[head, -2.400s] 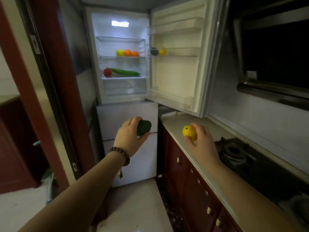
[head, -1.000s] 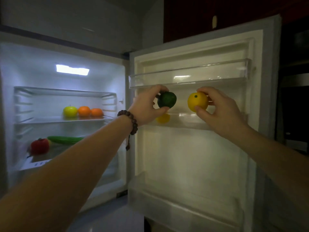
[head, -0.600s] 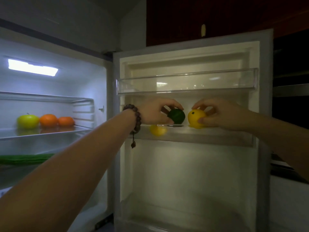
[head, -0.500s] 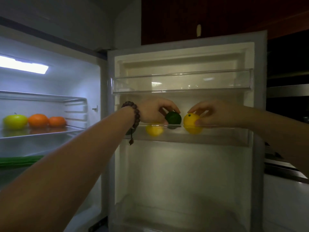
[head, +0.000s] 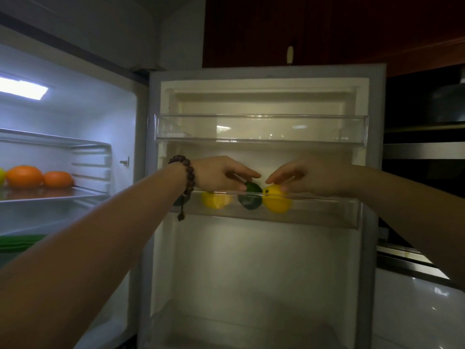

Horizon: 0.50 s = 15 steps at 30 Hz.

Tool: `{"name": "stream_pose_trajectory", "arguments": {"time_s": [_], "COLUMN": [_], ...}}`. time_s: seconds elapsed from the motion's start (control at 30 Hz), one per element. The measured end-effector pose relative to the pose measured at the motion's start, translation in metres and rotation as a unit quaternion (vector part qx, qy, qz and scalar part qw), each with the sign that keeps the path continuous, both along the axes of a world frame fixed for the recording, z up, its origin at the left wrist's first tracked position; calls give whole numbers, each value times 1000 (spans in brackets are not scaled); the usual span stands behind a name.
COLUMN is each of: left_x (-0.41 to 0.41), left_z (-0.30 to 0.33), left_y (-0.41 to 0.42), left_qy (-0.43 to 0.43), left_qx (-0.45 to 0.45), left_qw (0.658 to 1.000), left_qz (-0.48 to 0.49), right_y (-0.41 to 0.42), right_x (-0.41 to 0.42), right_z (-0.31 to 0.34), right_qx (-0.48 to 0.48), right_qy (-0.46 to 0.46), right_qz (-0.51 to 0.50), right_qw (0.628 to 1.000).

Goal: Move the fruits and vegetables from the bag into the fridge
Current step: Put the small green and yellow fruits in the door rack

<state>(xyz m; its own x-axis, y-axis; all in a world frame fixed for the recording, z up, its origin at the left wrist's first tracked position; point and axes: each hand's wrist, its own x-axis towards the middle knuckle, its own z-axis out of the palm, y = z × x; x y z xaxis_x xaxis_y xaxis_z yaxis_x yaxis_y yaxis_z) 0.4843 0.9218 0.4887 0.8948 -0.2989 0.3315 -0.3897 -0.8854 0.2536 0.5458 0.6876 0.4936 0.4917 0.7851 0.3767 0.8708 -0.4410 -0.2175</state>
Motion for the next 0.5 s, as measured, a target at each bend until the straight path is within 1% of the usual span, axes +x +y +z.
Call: {"name": "stream_pose_trajectory", "arguments": {"time_s": [0.1,0.2,0.33,0.4,0.5], "left_x": [-6,-12,-16,-15,-13], "left_z": [-2,-5,-14,-20,-26], "left_y": [2,3,-5,-14,-35], "left_qy": [-36,-72,-148,-189,-208], "left_qx": [3,-4,-38,-30,-36], "left_qw": [999,997,988,981,977], "left_qz": [10,16,2,-7,-25], "right_y": [5,7,2,-4,-18], "right_x": [-3,-6,-10,-13,-19], "right_z": [-5,-9,-14,-17,-21], "right_qx": [23,46,68,78,86], "right_qy": [-40,-62,-103,-115,-126], "right_qz": [-11,-20,-41,-54,-70], "right_qw": [999,997,992,989,986]}}
